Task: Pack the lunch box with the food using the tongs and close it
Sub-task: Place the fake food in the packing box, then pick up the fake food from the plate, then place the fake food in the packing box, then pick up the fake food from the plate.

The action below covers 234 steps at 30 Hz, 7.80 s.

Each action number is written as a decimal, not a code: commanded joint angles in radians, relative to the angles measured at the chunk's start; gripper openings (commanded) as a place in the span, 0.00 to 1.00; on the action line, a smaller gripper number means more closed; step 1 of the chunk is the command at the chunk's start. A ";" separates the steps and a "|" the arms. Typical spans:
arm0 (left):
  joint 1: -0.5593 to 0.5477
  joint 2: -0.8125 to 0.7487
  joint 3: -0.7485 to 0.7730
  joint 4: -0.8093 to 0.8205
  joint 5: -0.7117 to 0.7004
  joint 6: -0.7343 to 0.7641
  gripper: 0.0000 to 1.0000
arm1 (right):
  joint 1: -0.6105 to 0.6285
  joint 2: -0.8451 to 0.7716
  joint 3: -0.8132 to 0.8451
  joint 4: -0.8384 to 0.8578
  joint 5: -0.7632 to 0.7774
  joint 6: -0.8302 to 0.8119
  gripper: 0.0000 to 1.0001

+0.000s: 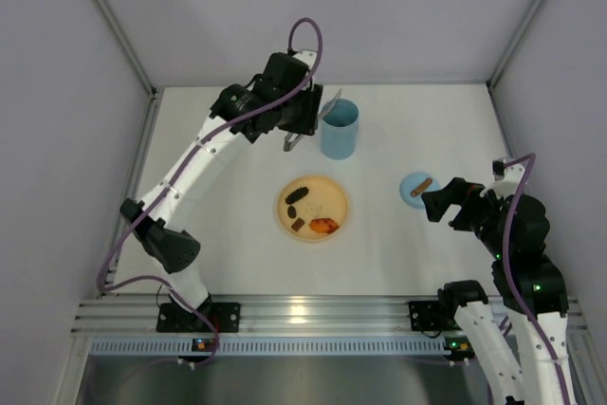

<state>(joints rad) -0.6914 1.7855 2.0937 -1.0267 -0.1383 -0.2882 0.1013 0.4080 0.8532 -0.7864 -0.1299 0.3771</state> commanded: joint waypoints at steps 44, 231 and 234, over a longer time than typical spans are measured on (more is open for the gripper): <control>-0.063 -0.476 -0.891 0.168 0.049 -0.054 0.54 | -0.014 -0.017 -0.025 0.016 -0.034 0.017 0.99; -0.223 -0.430 -0.877 0.083 0.082 -0.016 0.54 | -0.014 -0.005 0.006 0.010 -0.031 0.002 0.99; -0.223 -0.429 -0.879 0.079 0.085 -0.003 0.54 | -0.014 -0.005 0.007 0.009 -0.028 0.000 1.00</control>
<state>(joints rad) -0.9108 1.3567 1.2186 -0.9871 -0.0460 -0.3099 0.1013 0.3992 0.8295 -0.7826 -0.1593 0.3927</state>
